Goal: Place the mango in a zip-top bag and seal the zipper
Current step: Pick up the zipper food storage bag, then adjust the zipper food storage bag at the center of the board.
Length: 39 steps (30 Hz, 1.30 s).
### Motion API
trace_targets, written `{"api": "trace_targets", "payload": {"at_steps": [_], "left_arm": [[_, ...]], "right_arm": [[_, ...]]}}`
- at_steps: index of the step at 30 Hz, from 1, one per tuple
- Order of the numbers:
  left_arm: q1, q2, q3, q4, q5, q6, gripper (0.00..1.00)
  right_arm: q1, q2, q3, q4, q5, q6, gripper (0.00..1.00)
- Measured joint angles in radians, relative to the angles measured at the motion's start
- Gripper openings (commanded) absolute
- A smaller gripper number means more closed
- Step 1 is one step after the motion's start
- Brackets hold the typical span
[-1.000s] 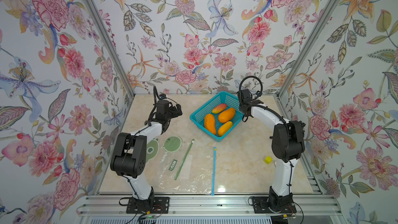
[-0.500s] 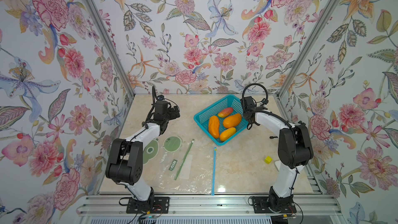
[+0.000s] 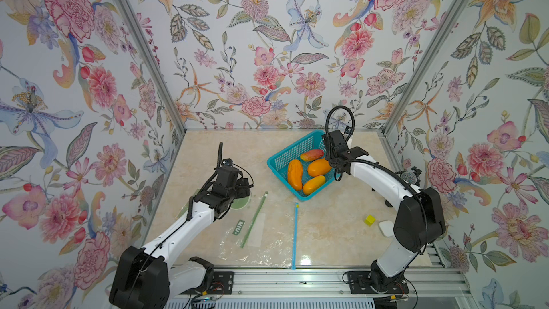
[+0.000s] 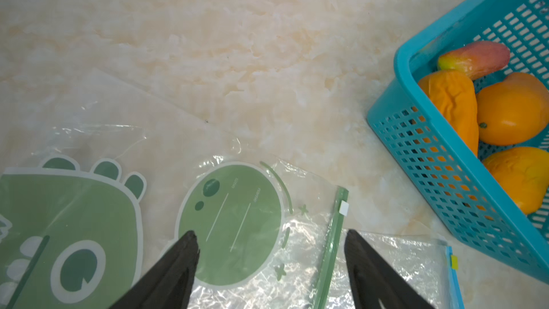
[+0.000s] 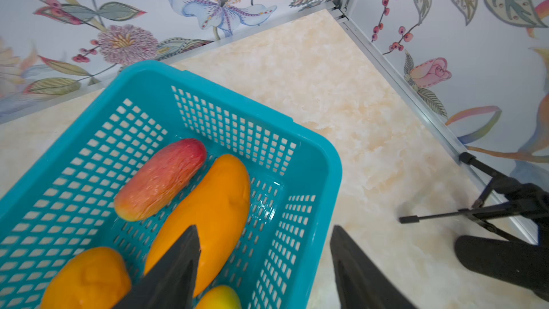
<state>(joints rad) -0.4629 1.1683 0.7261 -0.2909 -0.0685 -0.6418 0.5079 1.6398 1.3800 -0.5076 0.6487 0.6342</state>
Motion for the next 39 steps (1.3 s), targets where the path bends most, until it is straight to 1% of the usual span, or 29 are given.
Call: {"api": "trace_targets", "payload": {"at_steps": [2,4,6,9,11,14,16,18,21,26,28,30,33,39], "left_arm": [[-0.074,-0.016,-0.028,-0.017,-0.021,-0.024,0.77],[-0.132,-0.018,-0.055,-0.023,-0.034,-0.046,0.73],[-0.174,-0.007,-0.074,-0.024,-0.050,-0.058,0.69],[-0.231,0.044,-0.078,-0.020,-0.079,-0.064,0.69],[-0.254,0.083,-0.079,-0.017,-0.090,-0.066,0.70],[-0.262,0.129,-0.089,0.008,-0.097,-0.066,0.70],[-0.262,0.155,-0.097,0.028,-0.097,-0.066,0.70],[-0.262,0.183,-0.101,0.047,-0.094,-0.066,0.70],[-0.262,0.230,-0.111,0.085,-0.086,-0.067,0.68],[-0.258,0.269,-0.134,0.121,-0.076,-0.075,0.55],[-0.247,0.270,-0.140,0.144,-0.071,-0.078,0.48],[-0.226,0.270,-0.150,0.171,-0.068,-0.081,0.37],[-0.195,0.270,-0.160,0.201,-0.063,-0.079,0.24],[-0.117,0.270,-0.163,0.235,-0.032,-0.048,0.01]], "right_arm": [[0.063,-0.095,-0.050,0.001,-0.018,-0.007,0.68],[0.142,-0.192,-0.118,0.001,-0.043,-0.005,0.63],[0.215,-0.259,-0.185,-0.004,-0.071,0.006,0.59],[0.338,-0.313,-0.288,-0.027,-0.098,0.045,0.60],[0.424,-0.322,-0.350,-0.042,-0.108,0.081,0.61],[0.552,-0.326,-0.427,-0.065,-0.122,0.140,0.62],[0.617,-0.328,-0.463,-0.073,-0.134,0.182,0.61],[0.659,-0.329,-0.489,-0.076,-0.148,0.217,0.61],[0.692,-0.327,-0.515,-0.074,-0.180,0.247,0.57],[0.698,-0.319,-0.573,-0.019,-0.242,0.256,0.55],[0.692,-0.312,-0.600,0.019,-0.277,0.252,0.54],[0.679,-0.296,-0.625,0.058,-0.320,0.245,0.54],[0.668,-0.265,-0.634,0.098,-0.367,0.226,0.54],[0.646,-0.186,-0.634,0.188,-0.457,0.180,0.46]]}}
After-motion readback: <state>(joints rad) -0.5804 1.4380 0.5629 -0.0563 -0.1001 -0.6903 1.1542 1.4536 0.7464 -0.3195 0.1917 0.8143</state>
